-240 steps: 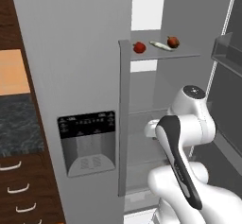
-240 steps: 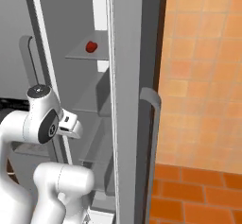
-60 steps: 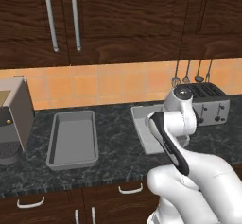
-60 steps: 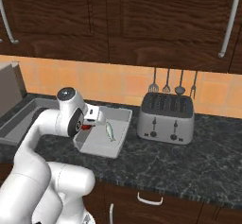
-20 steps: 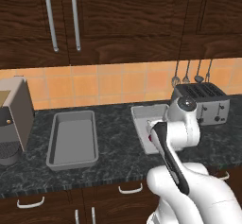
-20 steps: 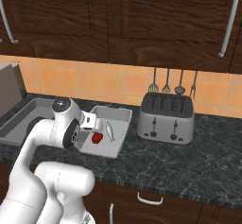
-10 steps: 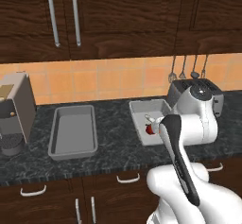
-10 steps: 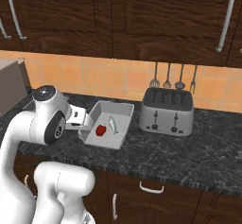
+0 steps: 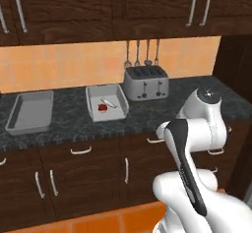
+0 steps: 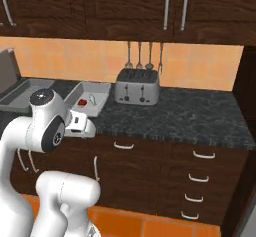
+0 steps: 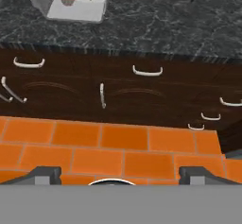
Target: Place one bell pepper and one fish in each tupperware on the nearby counter, to pack two identical lunches.
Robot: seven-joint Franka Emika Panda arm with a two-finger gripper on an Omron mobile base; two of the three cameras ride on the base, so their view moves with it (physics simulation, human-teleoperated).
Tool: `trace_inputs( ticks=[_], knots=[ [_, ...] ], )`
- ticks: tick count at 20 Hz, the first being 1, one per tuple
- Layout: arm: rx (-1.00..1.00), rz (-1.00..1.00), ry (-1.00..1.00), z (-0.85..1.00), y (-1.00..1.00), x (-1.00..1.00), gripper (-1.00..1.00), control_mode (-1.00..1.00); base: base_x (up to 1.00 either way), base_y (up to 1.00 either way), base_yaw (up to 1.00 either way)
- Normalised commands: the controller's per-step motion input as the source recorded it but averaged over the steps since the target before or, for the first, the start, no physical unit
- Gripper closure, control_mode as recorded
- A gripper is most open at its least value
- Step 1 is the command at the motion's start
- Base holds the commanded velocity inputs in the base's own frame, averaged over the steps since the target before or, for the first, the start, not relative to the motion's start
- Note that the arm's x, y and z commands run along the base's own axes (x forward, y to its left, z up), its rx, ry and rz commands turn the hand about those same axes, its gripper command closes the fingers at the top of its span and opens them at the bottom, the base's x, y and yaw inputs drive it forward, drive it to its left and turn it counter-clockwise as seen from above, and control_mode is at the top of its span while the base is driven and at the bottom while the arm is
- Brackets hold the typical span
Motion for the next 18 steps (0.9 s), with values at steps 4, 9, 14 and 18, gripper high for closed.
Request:
trace_inputs(
  ticks=[4,9,14,18],
  knots=[
    [0.00,0.00,0.00,0.00,0.00,0.00,-1.00,1.00,-0.68,-1.00,-0.16],
    [0.00,0.00,0.00,0.00,0.00,0.00,-1.00,1.00,-0.43,-1.00,-0.10],
    [0.00,0.00,0.00,0.00,0.00,0.00,-1.00,1.00,-0.14,-1.00,-0.03],
    [0.00,0.00,0.00,0.00,0.00,0.00,-1.00,1.00,0.00,-1.00,0.00]
  ],
)
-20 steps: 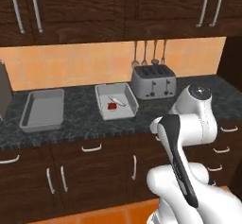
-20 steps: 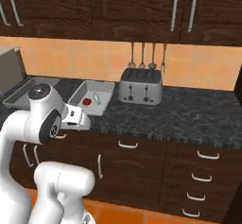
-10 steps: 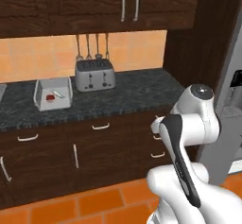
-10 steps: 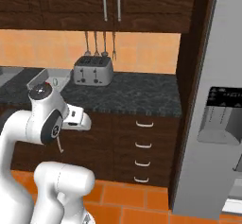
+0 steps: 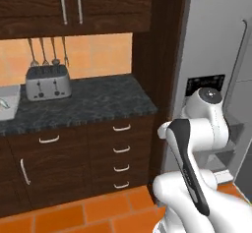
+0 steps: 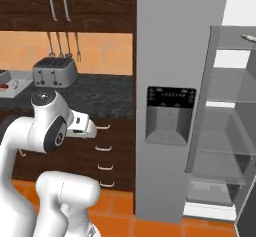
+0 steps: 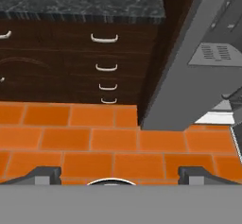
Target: Place one bell pepper and one fish in each tupperware on the nearby counter, to pack two identical lunches.
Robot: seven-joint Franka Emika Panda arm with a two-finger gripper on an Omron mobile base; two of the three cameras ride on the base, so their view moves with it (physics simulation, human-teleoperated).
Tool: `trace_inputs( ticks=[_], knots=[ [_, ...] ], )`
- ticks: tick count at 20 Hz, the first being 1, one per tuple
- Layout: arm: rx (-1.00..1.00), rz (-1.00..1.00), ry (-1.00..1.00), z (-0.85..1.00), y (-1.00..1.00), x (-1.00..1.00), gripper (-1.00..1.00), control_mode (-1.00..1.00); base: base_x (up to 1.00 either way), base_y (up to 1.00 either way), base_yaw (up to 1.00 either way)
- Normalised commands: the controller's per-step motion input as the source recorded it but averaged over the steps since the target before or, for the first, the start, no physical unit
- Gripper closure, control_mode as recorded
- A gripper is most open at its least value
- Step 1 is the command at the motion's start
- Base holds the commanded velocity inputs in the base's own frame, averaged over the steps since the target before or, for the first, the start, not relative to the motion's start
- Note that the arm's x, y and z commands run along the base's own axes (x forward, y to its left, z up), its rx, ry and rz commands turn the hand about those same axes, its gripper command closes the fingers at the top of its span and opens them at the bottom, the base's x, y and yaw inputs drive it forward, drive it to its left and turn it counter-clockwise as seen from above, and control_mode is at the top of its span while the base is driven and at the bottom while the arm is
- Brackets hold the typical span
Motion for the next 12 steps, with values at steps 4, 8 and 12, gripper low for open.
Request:
trace_inputs(
  ticks=[4,8,12],
  knots=[
    [0.00,0.00,0.00,0.00,0.00,0.00,-1.00,1.00,-0.01,-1.00,0.00],
    [0.00,0.00,0.00,0.00,0.00,0.00,-1.00,1.00,0.00,-1.00,0.00],
    [0.00,0.00,0.00,0.00,0.00,0.00,-1.00,1.00,0.00,-1.00,0.01]
  ],
)
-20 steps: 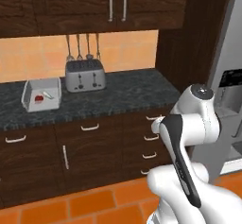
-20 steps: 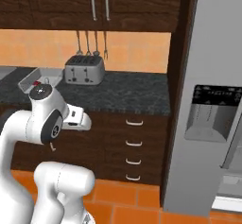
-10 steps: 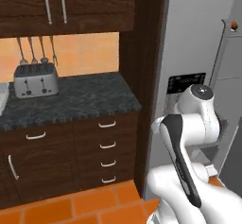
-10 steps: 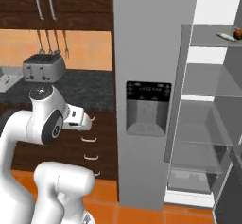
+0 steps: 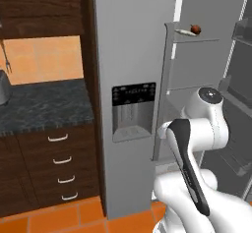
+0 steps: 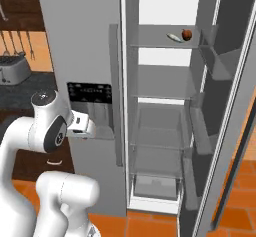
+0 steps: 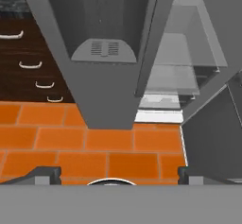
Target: Place one bell pepper and one fish in each tupperware on the nearby counter, to pack two identical lunches.
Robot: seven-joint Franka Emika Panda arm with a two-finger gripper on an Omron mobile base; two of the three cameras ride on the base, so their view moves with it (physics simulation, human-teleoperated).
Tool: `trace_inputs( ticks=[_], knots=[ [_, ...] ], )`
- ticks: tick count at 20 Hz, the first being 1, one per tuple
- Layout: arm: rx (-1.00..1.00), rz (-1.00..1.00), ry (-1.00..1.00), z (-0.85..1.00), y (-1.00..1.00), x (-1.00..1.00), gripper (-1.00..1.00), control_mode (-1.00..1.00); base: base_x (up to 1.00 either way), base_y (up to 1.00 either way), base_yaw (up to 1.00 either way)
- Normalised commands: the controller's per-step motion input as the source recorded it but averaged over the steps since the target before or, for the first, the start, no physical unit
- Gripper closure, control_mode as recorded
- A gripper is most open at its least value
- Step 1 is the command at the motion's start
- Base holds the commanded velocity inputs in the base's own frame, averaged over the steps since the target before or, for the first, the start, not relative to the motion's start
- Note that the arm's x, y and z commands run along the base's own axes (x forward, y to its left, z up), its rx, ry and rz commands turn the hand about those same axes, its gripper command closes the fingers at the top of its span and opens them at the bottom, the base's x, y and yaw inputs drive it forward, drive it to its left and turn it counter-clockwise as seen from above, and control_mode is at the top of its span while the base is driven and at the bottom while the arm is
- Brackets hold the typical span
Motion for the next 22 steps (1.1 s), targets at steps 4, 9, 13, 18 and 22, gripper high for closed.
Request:
trace_inputs(
  ticks=[4,9,13,18,22],
  knots=[
    [0.00,0.00,0.00,0.00,0.00,0.00,-1.00,1.00,0.20,-0.75,0.00],
    [0.00,0.00,0.00,0.00,0.00,0.00,-1.00,1.00,0.39,-0.46,0.00],
    [0.00,0.00,0.00,0.00,0.00,0.00,-1.00,1.00,0.54,-0.24,0.00],
    [0.00,0.00,0.00,0.00,0.00,0.00,-1.00,1.00,0.57,-0.34,-0.01],
    [0.00,0.00,0.00,0.00,0.00,0.00,-1.00,1.00,0.58,-0.37,-0.01]
  ],
)
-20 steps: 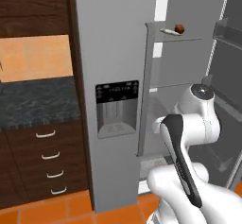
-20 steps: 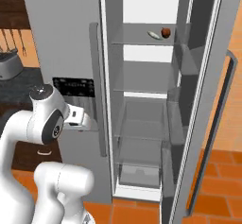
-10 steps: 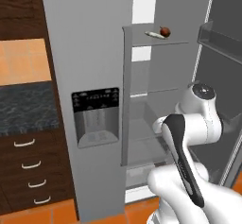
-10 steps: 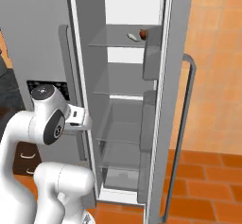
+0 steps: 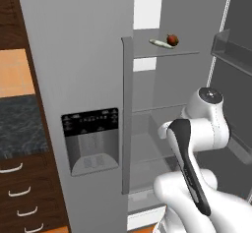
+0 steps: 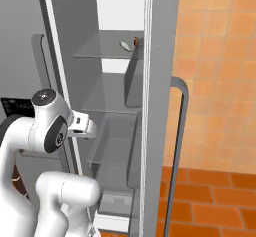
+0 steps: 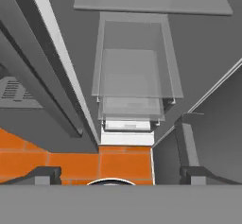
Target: Place one bell pepper and one fish in each tupperware on the nearby counter, to pack two identical lunches.
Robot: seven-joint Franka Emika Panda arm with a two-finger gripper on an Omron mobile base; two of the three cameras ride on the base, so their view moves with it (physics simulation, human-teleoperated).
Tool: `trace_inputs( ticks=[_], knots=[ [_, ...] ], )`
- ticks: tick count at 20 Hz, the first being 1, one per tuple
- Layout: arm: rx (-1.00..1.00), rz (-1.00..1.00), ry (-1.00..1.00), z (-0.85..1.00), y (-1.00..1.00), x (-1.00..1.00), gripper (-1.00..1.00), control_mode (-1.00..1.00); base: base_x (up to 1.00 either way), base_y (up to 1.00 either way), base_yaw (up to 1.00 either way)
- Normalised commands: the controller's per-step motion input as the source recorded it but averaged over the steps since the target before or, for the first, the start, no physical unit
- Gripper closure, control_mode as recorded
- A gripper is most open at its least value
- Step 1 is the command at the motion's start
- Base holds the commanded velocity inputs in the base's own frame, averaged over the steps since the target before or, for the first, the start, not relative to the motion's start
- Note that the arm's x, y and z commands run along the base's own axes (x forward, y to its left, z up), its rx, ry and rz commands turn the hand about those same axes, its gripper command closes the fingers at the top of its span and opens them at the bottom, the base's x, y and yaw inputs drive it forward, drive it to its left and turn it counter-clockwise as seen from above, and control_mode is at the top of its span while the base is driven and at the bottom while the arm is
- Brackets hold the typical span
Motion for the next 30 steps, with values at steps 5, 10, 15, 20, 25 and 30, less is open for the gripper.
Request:
trace_inputs(
  ticks=[5,10,15,20,25,30],
  knots=[
    [0.00,0.00,0.00,0.00,0.00,0.00,-1.00,1.00,0.32,-0.20,-0.02],
    [0.00,-0.01,-0.11,0.15,0.00,0.17,-1.00,-1.00,0.06,0.00,-0.02],
    [-0.01,0.07,-0.39,0.92,0.00,0.29,-1.00,-1.00,0.00,0.00,0.00],
    [-0.01,0.12,-0.43,0.91,-0.04,0.31,-1.00,-1.00,0.00,0.00,0.00],
    [0.00,0.07,-0.05,1.00,-0.03,0.39,-1.00,-1.00,0.00,0.00,0.00],
    [0.00,0.00,0.00,0.82,-0.01,0.29,-1.00,-1.00,0.00,0.00,0.00]
  ],
)
